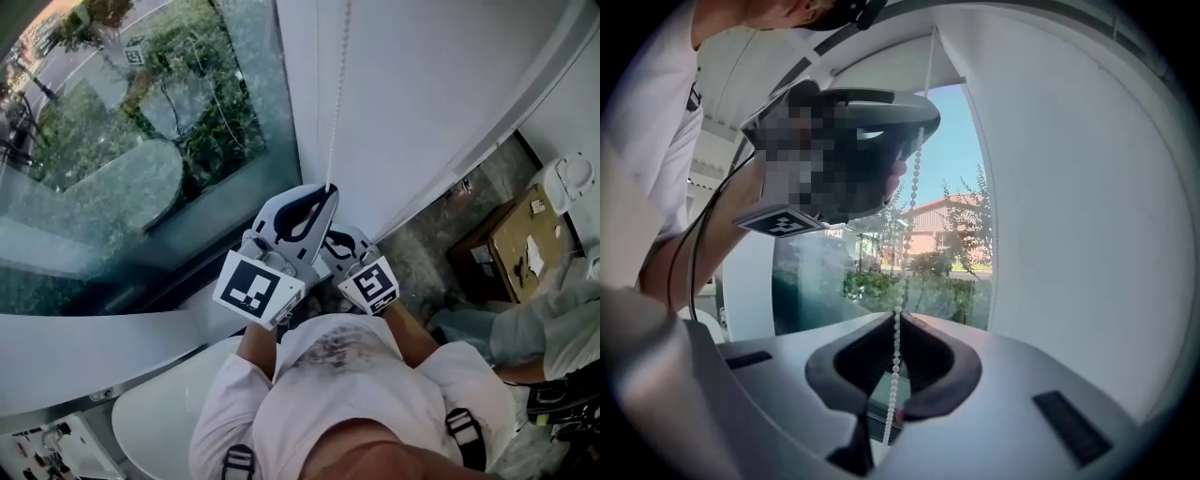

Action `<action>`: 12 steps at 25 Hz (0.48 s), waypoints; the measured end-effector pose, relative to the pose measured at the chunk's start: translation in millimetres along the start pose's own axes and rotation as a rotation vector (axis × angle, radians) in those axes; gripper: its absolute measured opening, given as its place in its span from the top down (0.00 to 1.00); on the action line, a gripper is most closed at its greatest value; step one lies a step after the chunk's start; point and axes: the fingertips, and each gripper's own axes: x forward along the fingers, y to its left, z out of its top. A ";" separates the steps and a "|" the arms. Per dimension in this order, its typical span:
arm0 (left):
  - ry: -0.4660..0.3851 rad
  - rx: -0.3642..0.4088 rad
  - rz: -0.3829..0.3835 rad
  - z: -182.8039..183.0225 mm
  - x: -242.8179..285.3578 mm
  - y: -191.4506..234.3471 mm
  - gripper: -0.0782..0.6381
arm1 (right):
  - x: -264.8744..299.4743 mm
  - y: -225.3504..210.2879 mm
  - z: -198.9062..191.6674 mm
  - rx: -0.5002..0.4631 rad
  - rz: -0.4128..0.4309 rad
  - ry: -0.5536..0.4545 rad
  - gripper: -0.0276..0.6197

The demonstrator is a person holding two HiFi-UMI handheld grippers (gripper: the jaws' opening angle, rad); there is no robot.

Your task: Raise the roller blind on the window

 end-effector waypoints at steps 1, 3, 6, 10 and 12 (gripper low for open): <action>0.007 -0.004 -0.001 -5.2 -0.5 0.3 0.88 | 0.6 0.7 -5.2 0.007 0.001 0.010 0.85; 0.020 -0.013 -0.001 -15.9 -1.2 1.1 0.88 | 2.2 1.1 -16.1 0.018 0.002 0.030 0.85; 0.042 -0.031 0.000 -33.1 -2.0 3.0 0.88 | 5.3 0.3 -33.3 0.021 0.003 0.070 0.85; 0.095 -0.060 -0.002 -63.5 -3.5 2.4 0.88 | 7.9 -0.3 -63.9 0.028 0.009 0.141 0.85; 0.121 -0.078 -0.002 -82.1 -4.0 1.2 0.88 | 8.9 -0.4 -82.7 0.036 0.013 0.179 0.85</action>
